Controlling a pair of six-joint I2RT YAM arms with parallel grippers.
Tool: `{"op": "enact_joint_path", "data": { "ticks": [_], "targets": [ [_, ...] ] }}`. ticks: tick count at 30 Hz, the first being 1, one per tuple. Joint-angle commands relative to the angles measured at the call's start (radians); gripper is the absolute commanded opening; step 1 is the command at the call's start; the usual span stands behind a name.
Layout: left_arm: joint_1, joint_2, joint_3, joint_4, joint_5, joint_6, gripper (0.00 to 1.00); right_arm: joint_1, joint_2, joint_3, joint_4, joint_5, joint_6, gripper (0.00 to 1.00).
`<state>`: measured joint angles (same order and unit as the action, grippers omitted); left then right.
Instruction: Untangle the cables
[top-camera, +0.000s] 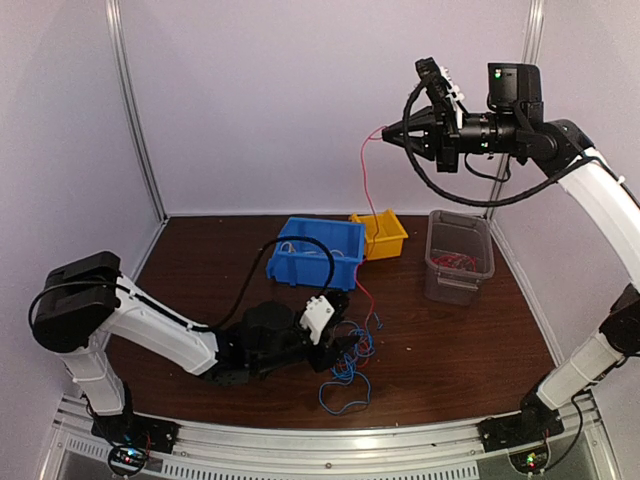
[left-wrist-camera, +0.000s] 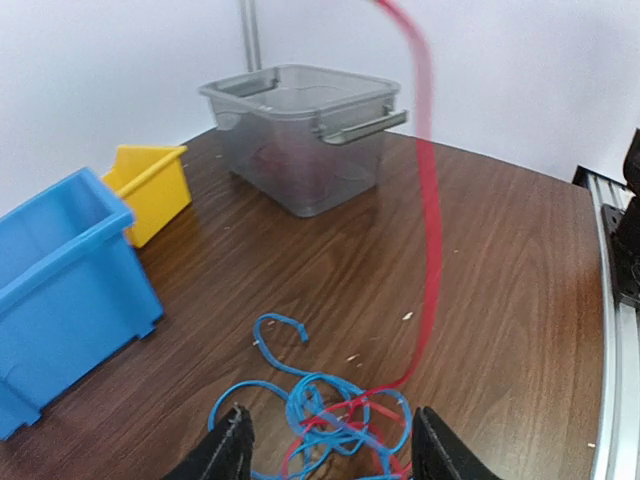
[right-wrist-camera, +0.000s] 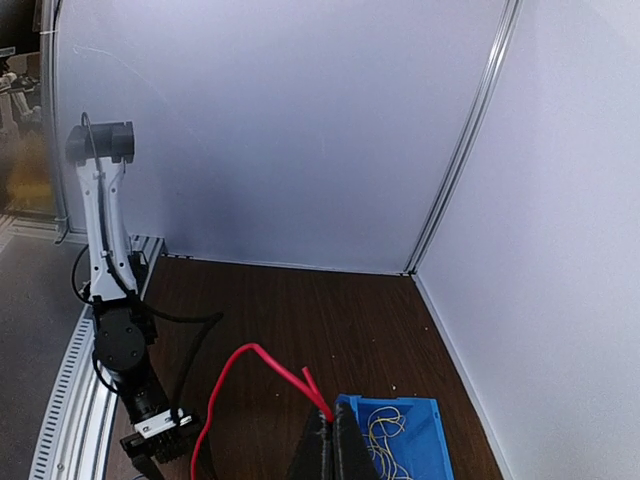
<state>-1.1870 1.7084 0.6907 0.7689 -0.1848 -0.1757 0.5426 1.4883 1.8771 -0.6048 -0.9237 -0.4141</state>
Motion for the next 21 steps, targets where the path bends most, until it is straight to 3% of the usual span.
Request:
{"op": "enact_joint_path", "data": {
  "ticks": [1, 4, 7, 11, 14, 21],
  "targets": [
    [-0.043, 0.141, 0.151, 0.057, -0.013, 0.110, 0.56, -0.004, -0.006, 0.002, 0.052, 0.009, 0.026, 0.00],
    [-0.042, 0.229, 0.228, 0.069, -0.054, 0.133, 0.57, -0.004, -0.014, -0.026, 0.071, 0.023, 0.034, 0.00],
    [-0.034, 0.311, 0.313, 0.029, -0.102, 0.130, 0.50, -0.005, -0.027, -0.037, 0.076, 0.035, 0.036, 0.00],
    [-0.014, 0.366, 0.310, 0.066, -0.060, 0.080, 0.20, -0.032, -0.030, -0.004, 0.091, 0.028, 0.086, 0.00],
    [-0.007, 0.375, 0.274, 0.096, -0.013, 0.053, 0.09, -0.139, -0.015, 0.063, 0.172, -0.084, 0.222, 0.00],
    [0.018, 0.412, 0.241, 0.023, 0.025, 0.004, 0.09, -0.390, 0.062, 0.252, 0.444, -0.185, 0.530, 0.00]
  ]
}}
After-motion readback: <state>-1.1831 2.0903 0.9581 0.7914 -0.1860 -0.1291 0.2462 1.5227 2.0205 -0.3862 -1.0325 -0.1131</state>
